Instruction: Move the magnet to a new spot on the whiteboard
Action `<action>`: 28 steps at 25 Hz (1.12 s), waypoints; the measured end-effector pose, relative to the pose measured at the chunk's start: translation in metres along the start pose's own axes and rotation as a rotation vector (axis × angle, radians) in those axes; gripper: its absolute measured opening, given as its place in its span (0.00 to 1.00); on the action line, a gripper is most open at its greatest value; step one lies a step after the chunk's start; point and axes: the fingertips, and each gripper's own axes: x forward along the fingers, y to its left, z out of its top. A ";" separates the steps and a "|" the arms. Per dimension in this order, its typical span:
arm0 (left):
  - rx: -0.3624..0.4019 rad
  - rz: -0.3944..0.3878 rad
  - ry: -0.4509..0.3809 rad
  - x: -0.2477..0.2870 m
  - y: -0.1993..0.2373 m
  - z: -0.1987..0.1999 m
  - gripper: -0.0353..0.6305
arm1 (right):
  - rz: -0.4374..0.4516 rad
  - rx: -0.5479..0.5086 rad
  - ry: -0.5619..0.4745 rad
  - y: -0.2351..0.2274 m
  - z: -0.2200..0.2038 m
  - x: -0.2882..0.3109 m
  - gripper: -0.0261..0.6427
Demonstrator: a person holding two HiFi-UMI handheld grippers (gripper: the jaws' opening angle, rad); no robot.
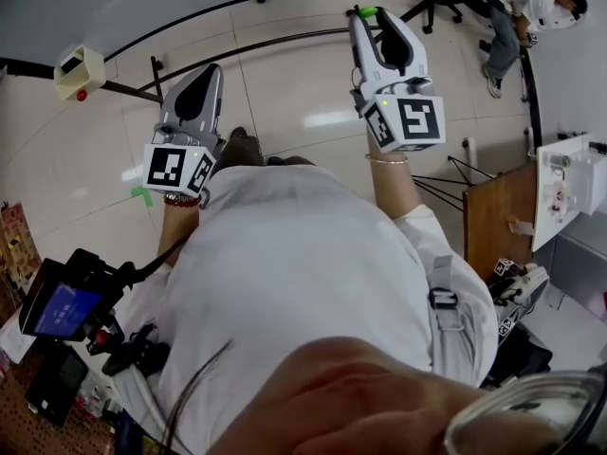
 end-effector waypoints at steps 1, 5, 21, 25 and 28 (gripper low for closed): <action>-0.013 -0.010 -0.011 0.000 -0.001 0.001 0.06 | -0.002 0.000 -0.010 -0.001 0.003 0.002 0.22; 0.010 -0.011 -0.010 0.003 0.001 0.002 0.06 | 0.006 0.003 -0.051 0.001 0.014 0.018 0.22; -0.014 -0.144 -0.012 0.018 -0.034 0.006 0.06 | -0.029 -0.009 -0.072 -0.006 0.031 0.048 0.22; -0.011 -0.168 -0.009 0.024 -0.040 0.008 0.06 | -0.020 -0.031 -0.078 -0.001 0.043 0.061 0.22; -0.023 -0.198 -0.010 0.026 -0.051 0.008 0.06 | -0.022 -0.035 -0.074 -0.003 0.044 0.065 0.22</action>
